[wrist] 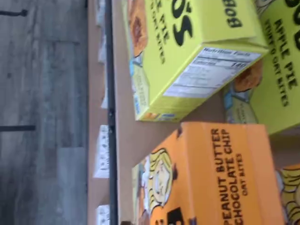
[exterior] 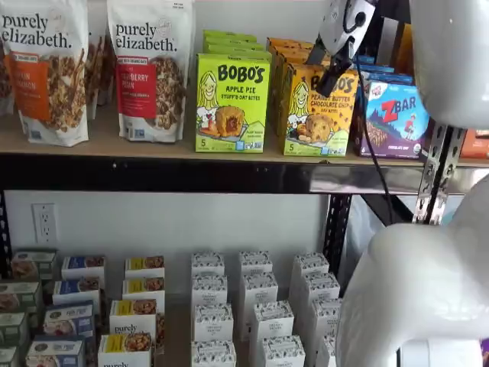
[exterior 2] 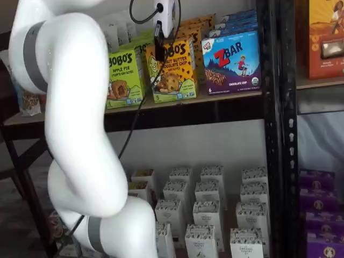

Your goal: Pick up the orange box on the top shelf, the fifth box from the left

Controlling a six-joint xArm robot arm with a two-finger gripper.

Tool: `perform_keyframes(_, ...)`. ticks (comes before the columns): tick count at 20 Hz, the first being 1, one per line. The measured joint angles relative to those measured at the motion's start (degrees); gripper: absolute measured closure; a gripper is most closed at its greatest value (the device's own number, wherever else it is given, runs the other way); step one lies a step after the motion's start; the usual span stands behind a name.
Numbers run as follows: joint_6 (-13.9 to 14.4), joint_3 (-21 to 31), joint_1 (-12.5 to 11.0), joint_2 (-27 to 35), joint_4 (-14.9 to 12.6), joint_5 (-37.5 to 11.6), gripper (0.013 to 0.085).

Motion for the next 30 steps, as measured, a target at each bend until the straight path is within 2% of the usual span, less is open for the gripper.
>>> perform_keyframes(12,0.99,-3.57,1.05,2.56,-3.16,6.11,0.013)
perform_keyframes(21,1.53,-2.32,1.8,2.1,-2.94,4.98,0.013)
perform_keyframes(30,2.23,0.95,3.36,0.6,-4.77,0.45,0.013)
